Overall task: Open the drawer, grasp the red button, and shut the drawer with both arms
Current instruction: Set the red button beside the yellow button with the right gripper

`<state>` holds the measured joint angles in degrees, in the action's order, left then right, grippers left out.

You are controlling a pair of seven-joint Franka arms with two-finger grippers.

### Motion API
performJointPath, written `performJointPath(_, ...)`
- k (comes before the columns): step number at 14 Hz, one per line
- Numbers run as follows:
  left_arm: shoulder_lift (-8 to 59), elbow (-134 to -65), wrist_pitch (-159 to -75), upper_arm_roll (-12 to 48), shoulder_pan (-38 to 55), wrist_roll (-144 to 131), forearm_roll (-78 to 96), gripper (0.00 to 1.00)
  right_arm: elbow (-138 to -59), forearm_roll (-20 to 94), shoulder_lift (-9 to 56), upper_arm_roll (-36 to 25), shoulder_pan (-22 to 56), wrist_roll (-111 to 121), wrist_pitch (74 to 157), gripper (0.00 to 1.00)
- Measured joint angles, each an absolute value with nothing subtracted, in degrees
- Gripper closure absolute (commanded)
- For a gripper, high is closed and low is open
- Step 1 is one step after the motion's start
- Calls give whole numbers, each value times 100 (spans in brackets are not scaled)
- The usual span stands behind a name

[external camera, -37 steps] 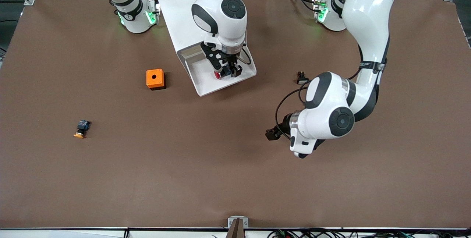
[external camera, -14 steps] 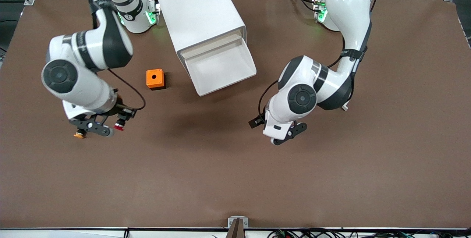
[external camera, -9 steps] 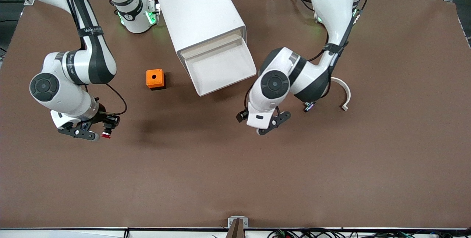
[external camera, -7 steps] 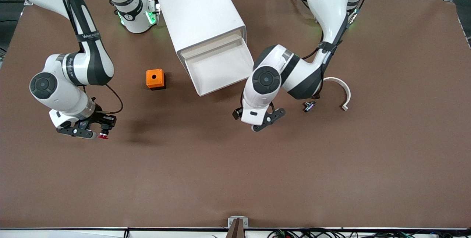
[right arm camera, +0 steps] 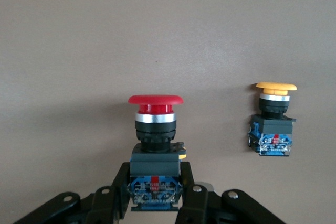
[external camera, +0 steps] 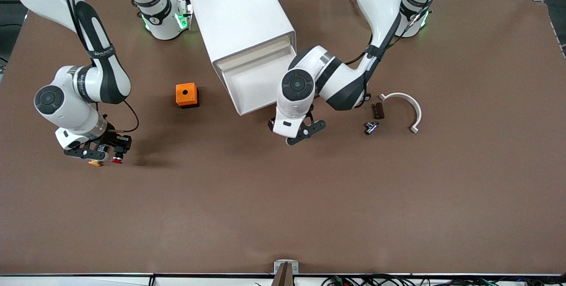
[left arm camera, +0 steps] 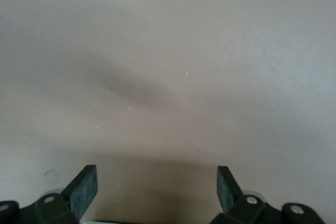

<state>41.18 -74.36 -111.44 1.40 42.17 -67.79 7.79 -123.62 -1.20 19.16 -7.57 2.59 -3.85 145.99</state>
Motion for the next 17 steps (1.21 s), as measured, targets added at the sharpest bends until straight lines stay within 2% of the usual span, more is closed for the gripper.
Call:
performJointPath(3, 4121, -7504, -11140, 152, 4363, -6779, 779, 0, -12549, -121, 2120, -754, 116, -334, 15133, 100)
performJointPath(6, 4132, -7557, -11140, 167, 4510, -6779, 779, 0, -12597, -121, 2314, -750, 47, -304, 15332, 100)
performJointPath(7, 4136, -7559, -11140, 172, 4558, -6779, 779, 0, -12597, -121, 2333, -749, 45, -304, 15335, 66)
performJointPath(8, 4137, -7558, -11141, 177, 4609, -6779, 779, 0, -12596, -120, 2334, -748, 41, -304, 15336, 1)
performJointPath(14, 4135, -7537, -11143, 437, 4747, -6779, 779, 0, -12525, -120, 2297, -727, 38, -301, 15208, 0)
performJointPath(17, 4136, -7544, -11142, 615, 4750, -6779, 779, 0, -12068, -120, 2044, -704, 39, -290, 13998, 0)
